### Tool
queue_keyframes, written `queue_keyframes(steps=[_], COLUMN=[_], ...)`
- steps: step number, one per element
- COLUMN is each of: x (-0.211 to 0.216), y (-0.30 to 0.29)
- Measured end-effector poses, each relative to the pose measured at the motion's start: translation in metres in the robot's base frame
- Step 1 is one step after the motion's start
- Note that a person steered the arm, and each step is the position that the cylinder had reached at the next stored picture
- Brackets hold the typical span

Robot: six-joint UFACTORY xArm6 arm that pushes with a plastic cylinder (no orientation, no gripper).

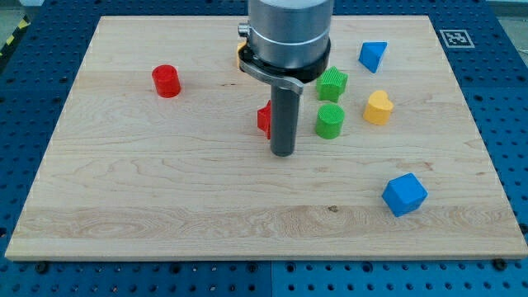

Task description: Slide the green circle a bit left

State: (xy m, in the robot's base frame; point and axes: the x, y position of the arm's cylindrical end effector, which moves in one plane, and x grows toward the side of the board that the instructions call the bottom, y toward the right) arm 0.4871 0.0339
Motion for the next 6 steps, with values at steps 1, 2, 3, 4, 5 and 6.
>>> queue_keyframes(steps=[1,2,3,4,5,6], x=[0.0,0.0,-0.005,-0.006,-0.026,-0.032], y=[0.077,0.115,0.115,0.124,0.132,0.121])
